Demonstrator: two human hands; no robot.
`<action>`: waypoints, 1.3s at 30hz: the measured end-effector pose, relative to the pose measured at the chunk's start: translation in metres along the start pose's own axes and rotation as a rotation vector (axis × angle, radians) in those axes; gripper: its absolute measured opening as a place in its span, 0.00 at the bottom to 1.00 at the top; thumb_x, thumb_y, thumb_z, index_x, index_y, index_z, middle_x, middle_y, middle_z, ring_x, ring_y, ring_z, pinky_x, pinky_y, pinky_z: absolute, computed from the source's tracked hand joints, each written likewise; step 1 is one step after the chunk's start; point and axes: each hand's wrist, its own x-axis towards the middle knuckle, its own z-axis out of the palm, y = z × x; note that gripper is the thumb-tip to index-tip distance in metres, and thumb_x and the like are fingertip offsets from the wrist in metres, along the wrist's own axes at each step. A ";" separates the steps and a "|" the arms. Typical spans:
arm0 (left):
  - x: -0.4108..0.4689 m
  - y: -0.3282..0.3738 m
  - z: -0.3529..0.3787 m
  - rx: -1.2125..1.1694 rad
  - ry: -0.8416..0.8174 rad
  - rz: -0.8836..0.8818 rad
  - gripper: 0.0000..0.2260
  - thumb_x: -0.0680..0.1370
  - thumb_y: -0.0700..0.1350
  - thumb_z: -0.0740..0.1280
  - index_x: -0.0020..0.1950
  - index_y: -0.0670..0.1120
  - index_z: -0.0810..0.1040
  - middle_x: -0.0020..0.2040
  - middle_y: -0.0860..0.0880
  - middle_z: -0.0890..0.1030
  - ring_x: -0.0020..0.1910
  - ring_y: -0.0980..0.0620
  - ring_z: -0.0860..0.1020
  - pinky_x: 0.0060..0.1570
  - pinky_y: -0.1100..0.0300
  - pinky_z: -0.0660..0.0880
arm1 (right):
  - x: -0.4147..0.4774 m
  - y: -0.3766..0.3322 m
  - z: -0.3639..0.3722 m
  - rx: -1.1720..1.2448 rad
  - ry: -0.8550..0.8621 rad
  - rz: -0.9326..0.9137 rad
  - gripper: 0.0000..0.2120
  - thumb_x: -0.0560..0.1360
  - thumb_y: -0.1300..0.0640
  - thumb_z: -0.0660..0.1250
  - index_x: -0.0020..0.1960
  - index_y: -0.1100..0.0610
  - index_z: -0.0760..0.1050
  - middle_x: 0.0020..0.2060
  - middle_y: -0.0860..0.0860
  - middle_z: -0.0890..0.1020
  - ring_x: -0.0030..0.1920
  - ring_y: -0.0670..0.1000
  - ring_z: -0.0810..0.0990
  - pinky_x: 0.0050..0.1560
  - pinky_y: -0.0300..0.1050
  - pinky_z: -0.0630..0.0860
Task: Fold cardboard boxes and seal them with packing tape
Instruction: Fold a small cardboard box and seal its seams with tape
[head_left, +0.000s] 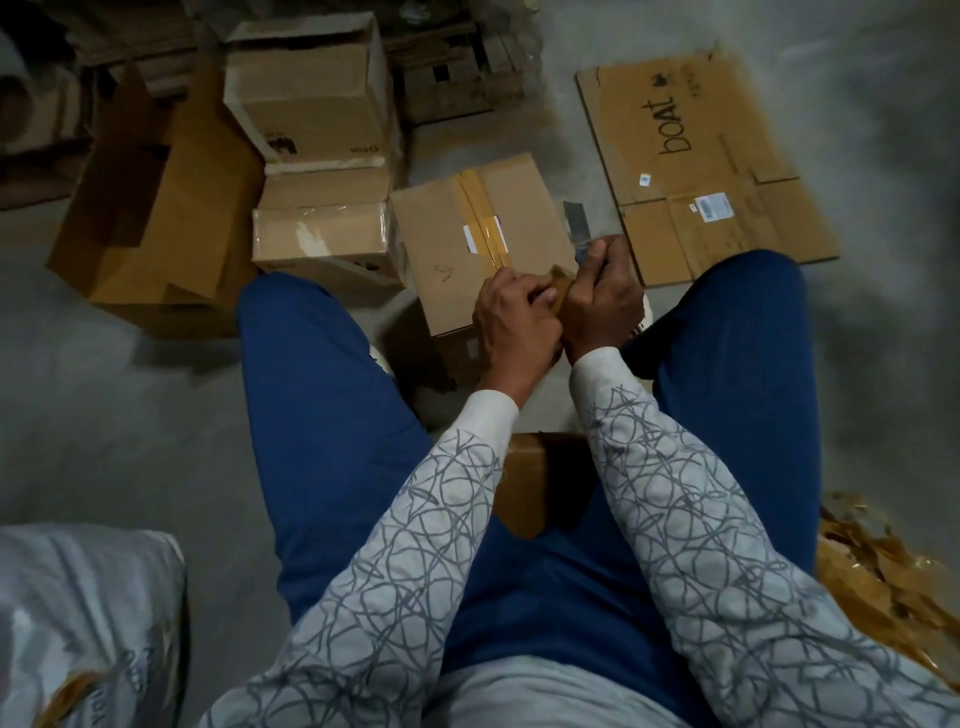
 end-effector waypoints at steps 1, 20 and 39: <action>0.001 0.001 -0.004 -0.015 0.008 -0.002 0.05 0.74 0.37 0.73 0.49 0.43 0.88 0.44 0.44 0.84 0.45 0.48 0.79 0.46 0.61 0.69 | -0.001 0.000 0.001 -0.002 -0.004 -0.011 0.16 0.83 0.53 0.55 0.50 0.62 0.76 0.35 0.55 0.80 0.35 0.59 0.78 0.34 0.45 0.58; -0.004 0.002 0.005 0.001 -0.282 0.110 0.09 0.72 0.30 0.64 0.42 0.43 0.70 0.43 0.45 0.72 0.44 0.47 0.70 0.41 0.56 0.63 | 0.014 0.012 0.002 -0.114 -0.038 0.124 0.15 0.85 0.54 0.55 0.55 0.63 0.76 0.43 0.62 0.83 0.43 0.64 0.80 0.38 0.47 0.57; 0.006 -0.053 -0.027 -0.381 -0.113 -0.605 0.14 0.73 0.34 0.75 0.50 0.47 0.73 0.51 0.43 0.82 0.44 0.50 0.83 0.36 0.59 0.80 | 0.003 0.044 0.006 -0.090 -0.528 -0.110 0.15 0.83 0.48 0.53 0.51 0.57 0.72 0.41 0.59 0.81 0.41 0.62 0.79 0.39 0.52 0.73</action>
